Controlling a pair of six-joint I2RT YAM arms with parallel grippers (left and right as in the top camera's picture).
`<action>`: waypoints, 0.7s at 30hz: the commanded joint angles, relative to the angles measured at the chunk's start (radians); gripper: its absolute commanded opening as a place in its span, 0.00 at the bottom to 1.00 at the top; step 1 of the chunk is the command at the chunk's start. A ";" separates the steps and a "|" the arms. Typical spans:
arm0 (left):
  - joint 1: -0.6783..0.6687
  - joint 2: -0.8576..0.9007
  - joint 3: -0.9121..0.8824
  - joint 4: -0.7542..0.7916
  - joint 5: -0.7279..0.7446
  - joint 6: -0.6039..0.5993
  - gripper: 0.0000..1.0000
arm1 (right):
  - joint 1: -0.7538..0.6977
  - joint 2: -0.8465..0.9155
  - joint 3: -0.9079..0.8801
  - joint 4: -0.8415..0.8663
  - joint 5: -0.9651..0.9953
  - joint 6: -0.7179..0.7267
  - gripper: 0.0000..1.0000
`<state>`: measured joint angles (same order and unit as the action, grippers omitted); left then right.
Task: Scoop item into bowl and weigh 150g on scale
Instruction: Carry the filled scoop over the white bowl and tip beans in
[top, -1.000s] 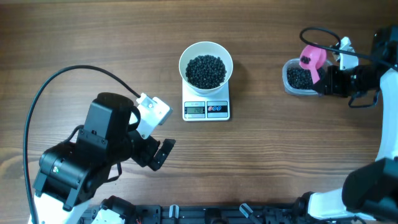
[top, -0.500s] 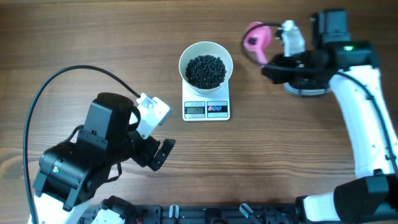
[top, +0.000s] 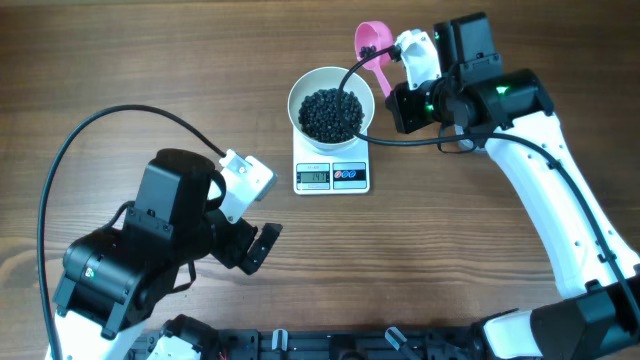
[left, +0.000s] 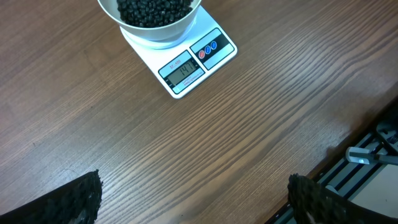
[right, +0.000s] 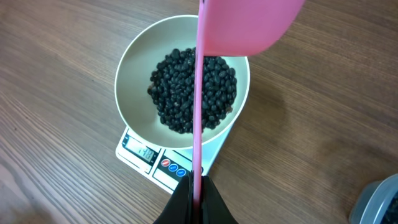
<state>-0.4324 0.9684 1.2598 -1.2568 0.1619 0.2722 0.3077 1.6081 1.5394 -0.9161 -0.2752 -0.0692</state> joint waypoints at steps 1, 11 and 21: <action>0.005 -0.005 0.010 0.003 -0.002 0.012 1.00 | 0.023 0.010 -0.001 -0.018 0.029 -0.045 0.05; 0.005 -0.005 0.010 0.003 -0.002 0.012 1.00 | 0.066 0.026 -0.020 -0.035 0.148 -0.138 0.05; 0.005 -0.005 0.010 0.003 -0.002 0.012 1.00 | 0.095 0.030 -0.023 -0.034 0.147 -0.188 0.05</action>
<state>-0.4324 0.9684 1.2598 -1.2568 0.1619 0.2722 0.3973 1.6184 1.5230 -0.9493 -0.1444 -0.2127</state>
